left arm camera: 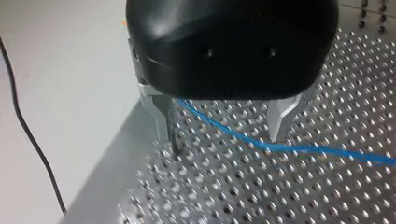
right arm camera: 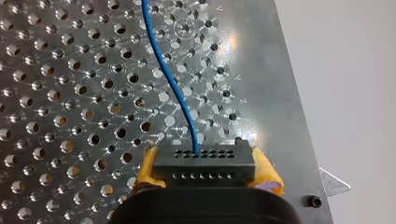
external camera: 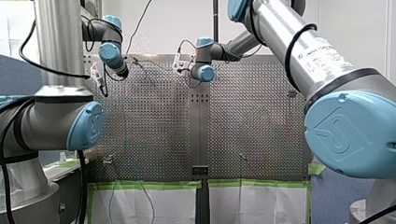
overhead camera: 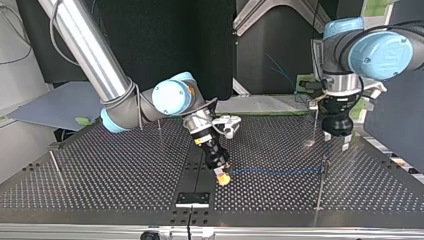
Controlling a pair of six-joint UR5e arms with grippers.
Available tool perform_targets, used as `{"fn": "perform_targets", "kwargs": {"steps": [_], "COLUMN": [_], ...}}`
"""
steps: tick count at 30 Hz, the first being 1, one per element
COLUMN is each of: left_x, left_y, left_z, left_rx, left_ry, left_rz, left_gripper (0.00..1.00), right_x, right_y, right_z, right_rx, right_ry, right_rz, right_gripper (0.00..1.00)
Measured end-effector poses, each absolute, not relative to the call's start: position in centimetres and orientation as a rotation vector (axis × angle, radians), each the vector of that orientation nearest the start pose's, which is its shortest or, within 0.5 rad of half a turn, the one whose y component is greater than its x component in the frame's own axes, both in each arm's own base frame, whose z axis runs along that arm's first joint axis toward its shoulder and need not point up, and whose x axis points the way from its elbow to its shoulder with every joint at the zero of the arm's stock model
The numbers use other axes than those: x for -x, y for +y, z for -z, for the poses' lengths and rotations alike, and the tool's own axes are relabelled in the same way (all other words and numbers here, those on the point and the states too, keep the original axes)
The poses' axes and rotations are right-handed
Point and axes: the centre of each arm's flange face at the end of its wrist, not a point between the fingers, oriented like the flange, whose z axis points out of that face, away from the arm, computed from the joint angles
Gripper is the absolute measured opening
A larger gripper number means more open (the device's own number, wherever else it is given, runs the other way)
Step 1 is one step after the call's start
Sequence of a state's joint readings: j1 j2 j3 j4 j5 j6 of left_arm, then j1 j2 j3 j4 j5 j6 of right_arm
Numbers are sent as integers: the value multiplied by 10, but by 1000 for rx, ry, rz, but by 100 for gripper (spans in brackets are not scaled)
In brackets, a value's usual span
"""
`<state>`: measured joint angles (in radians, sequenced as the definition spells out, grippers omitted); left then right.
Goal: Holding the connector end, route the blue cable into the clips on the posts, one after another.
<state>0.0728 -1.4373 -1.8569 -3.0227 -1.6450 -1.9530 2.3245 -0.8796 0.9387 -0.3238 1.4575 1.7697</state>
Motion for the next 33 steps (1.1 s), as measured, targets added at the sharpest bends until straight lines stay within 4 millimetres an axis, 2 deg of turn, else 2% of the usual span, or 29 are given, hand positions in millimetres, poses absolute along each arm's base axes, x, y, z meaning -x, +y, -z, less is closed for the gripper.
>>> {"fn": "perform_targets", "kwargs": {"steps": [8, 20, 33], "left_x": [-416, -414, -411], "left_y": [-104, -117, -121], "left_z": [-438, -443, -449], "left_rx": [349, 226, 124], "left_ry": [1553, 1546, 1532], "left_rz": [149, 95, 21], "left_gripper": [100, 100, 100], "right_x": [-642, -643, -641], "right_y": [-471, -471, -473], "right_z": [-396, -395, -394], "right_rx": [2013, 2017, 2017], "right_ry": [933, 935, 938], "right_rz": [2782, 2777, 2779], "right_gripper": [0, 0, 0]}}
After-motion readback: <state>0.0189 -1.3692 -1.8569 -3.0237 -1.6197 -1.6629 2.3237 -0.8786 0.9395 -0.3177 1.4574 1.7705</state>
